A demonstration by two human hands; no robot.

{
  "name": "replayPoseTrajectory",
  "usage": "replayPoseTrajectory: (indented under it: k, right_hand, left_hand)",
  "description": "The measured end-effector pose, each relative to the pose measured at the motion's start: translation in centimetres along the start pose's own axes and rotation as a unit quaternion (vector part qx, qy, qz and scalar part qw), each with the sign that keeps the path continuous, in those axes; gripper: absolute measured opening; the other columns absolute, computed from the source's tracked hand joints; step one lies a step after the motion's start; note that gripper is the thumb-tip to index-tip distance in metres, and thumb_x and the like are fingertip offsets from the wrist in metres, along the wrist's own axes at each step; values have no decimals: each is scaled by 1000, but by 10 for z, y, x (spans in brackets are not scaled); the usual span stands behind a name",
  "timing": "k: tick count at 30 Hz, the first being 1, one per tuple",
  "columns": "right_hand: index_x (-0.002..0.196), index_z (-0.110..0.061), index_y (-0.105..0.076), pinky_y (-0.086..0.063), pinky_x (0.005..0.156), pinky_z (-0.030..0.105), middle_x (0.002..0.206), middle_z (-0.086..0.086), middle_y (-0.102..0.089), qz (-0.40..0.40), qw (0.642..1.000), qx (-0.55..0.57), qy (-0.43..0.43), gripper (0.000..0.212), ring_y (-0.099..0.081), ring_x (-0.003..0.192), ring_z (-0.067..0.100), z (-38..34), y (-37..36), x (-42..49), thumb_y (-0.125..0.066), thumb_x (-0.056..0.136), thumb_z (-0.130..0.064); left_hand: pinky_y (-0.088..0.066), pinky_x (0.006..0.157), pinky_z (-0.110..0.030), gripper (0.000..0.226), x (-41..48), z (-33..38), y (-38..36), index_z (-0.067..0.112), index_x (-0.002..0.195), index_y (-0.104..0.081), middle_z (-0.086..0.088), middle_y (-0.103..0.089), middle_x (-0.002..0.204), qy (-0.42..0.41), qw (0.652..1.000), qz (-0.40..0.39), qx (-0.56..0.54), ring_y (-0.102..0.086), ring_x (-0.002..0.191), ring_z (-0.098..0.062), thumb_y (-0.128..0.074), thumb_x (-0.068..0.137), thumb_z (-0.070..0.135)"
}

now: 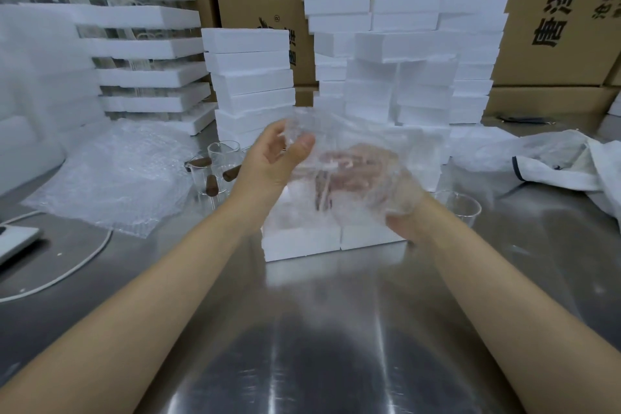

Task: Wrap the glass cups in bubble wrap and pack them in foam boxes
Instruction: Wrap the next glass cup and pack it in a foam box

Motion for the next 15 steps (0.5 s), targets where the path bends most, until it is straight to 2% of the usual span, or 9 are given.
replayPoseTrajectory:
  k: [1, 2, 4, 6, 8, 9, 10, 12, 15]
  right_hand:
    - [101, -8, -60, -46, 98, 37, 123, 20, -59, 19, 999, -6, 29, 19, -52, 123, 37, -6, -1, 0, -41, 98, -6]
    - [95, -10, -61, -47, 99, 39, 116, 17, -63, 52, 996, 14, 66, 18, -58, 116, 32, -13, -1, -1, -44, 95, -7]
    - [79, -12, -62, -49, 84, 27, 92, 5, -67, 113, 977, 118, 137, 19, -64, 92, 17, -22, 6, -5, -48, 89, -3]
    - [86, -15, -63, -48, 79, 25, 91, 0, -62, 88, 972, 171, 132, 12, -60, 91, 14, -22, 8, -9, -53, 93, -18]
    - [107, -17, -60, -50, 81, 27, 102, 1, -61, 24, 987, 136, 84, 33, -60, 98, 16, -19, 3, -10, -60, 88, -44]
    - [113, -16, -58, -51, 78, 26, 102, 1, -62, -5, 993, 94, 69, 43, -61, 94, 16, -17, 0, -9, -64, 82, -45]
    - [112, -13, -59, -50, 71, 23, 94, 0, -64, -22, 995, 68, 69, 40, -62, 83, 14, -16, -2, -10, -69, 81, -37]
    - [96, -8, -62, -48, 60, 17, 74, -2, -61, -4, 993, 71, 96, 14, -55, 63, 9, -15, -5, -11, -69, 85, -9]
    - [78, -9, -55, -50, 64, 14, 67, -2, -59, 52, 980, 155, 112, 19, -58, 60, 8, -17, 7, -8, -67, 84, 4]
  left_hand:
    - [-53, 89, -29, 48, 2, -1, 2, 23, 123, -57, 5, -65, 120, 14, 999, 39, -35, -64, 107, -8, -71, 81, 40]
    - [-54, 88, -31, 51, 3, -2, 4, 20, 126, -54, -1, -63, 123, 22, 995, 72, -68, -65, 107, -11, -71, 81, 37]
    - [-55, 85, -31, 46, 3, -1, 6, 18, 124, -51, -5, -61, 124, 23, 986, 108, -127, -66, 106, -14, -71, 84, 30]
    - [-55, 80, -29, 42, 2, 0, 6, 17, 118, -51, -4, -61, 119, 26, 976, 117, -182, -67, 104, -14, -72, 82, 22]
    - [-56, 81, -31, 42, 2, -1, 4, 15, 116, -49, -5, -61, 119, 31, 975, 107, -190, -67, 105, -16, -72, 82, 16]
    - [-56, 83, -33, 42, 1, -2, 2, 15, 116, -49, -6, -61, 120, 33, 979, 95, -180, -67, 105, -17, -72, 82, 15]
    - [-56, 84, -35, 44, 0, -3, 1, 15, 117, -50, -7, -61, 122, 37, 982, 82, -167, -67, 106, -18, -74, 80, 16]
    - [-56, 84, -35, 52, -1, -4, -2, 15, 117, -52, -7, -62, 124, 49, 986, 55, -147, -67, 106, -19, -77, 72, 21]
    - [-56, 85, -36, 53, -1, -2, -3, 18, 118, -56, -4, -64, 123, 65, 990, 5, -122, -66, 106, -17, -78, 70, 26]
Point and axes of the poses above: each hand's wrist, its own x-axis towards the middle knuckle, its own y-axis out of the back of the hand, z = x × y, the point moved 1 cm from there along x, towards the middle knuckle
